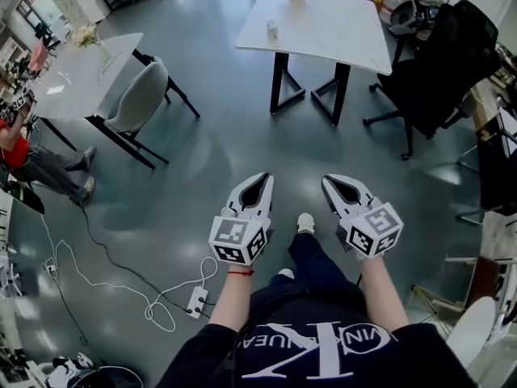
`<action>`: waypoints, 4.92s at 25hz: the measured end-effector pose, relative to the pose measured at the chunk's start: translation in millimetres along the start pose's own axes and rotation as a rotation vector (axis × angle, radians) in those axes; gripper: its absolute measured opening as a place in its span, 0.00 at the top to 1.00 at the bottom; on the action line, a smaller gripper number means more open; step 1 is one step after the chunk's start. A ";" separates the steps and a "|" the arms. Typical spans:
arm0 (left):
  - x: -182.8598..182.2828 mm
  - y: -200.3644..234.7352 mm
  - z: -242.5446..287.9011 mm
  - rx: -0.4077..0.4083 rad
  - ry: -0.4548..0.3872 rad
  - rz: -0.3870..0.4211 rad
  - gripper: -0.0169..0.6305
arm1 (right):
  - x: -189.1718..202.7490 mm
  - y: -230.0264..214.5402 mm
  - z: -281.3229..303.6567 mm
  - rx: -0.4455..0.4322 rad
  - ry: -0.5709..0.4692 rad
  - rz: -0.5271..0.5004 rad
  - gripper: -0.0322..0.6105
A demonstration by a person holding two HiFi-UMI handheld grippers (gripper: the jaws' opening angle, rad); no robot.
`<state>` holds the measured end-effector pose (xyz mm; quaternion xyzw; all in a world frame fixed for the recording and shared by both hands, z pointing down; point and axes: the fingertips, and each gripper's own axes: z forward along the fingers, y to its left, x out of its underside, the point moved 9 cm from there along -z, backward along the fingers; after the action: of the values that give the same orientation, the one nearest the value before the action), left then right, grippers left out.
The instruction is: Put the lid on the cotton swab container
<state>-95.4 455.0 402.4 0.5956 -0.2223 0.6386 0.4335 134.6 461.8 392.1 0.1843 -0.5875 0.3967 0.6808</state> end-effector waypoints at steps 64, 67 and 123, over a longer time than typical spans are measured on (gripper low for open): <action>-146.1 301.5 430.8 0.091 0.023 -0.020 0.96 | -155.5 -289.5 434.6 -0.117 0.115 0.004 0.95; -146.9 315.2 441.5 0.118 0.026 -0.025 0.96 | -157.1 -292.9 449.0 -0.106 0.113 0.014 0.95; -116.4 396.9 605.3 0.120 0.291 -0.091 0.97 | -161.2 -492.1 559.4 -0.104 0.360 0.145 0.95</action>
<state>-86.4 -271.5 499.6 0.5313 -0.0914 0.7099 0.4532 142.1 -295.2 480.7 0.0322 -0.4876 0.4401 0.7534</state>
